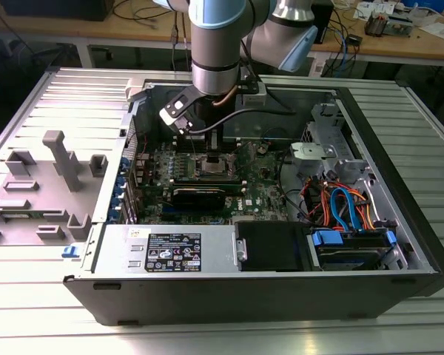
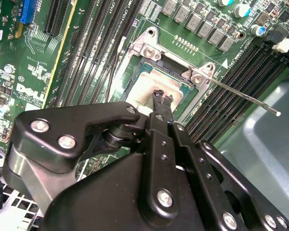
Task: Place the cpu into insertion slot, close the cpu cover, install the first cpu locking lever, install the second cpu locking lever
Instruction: 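Close the cpu cover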
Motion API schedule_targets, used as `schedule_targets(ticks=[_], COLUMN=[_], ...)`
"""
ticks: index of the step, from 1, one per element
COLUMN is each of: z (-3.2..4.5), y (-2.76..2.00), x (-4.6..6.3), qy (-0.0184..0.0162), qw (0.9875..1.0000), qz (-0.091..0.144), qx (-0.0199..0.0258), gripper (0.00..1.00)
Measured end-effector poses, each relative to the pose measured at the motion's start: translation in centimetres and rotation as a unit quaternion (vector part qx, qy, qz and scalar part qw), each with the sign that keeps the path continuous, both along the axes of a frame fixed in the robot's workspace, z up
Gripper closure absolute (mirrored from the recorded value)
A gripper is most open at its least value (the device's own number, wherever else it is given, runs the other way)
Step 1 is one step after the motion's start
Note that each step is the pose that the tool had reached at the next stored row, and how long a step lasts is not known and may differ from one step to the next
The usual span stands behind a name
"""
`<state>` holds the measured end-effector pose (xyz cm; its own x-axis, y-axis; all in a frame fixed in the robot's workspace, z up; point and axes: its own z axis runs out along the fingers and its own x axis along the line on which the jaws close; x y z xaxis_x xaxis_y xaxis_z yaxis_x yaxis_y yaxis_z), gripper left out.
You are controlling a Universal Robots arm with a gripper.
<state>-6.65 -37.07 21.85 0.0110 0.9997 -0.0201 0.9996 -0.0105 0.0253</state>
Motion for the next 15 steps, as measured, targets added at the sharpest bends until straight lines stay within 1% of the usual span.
schedule_targets(ticks=[4, 7, 10, 15], z=[0.00, 0.14, 0.46, 0.62], y=[0.01, 0.00, 0.00, 0.00], x=[0.00, 0.00, 0.00, 0.00], qy=[-0.0001, 0.0000, 0.0000, 0.0000], qw=[1.0000, 1.0000, 1.0000, 1.0000], qz=[0.000, 0.000, 0.000, 0.000], qx=[0.0001, 0.0000, 0.0000, 0.0000], gripper=[0.89, 0.89, 0.89, 0.89])
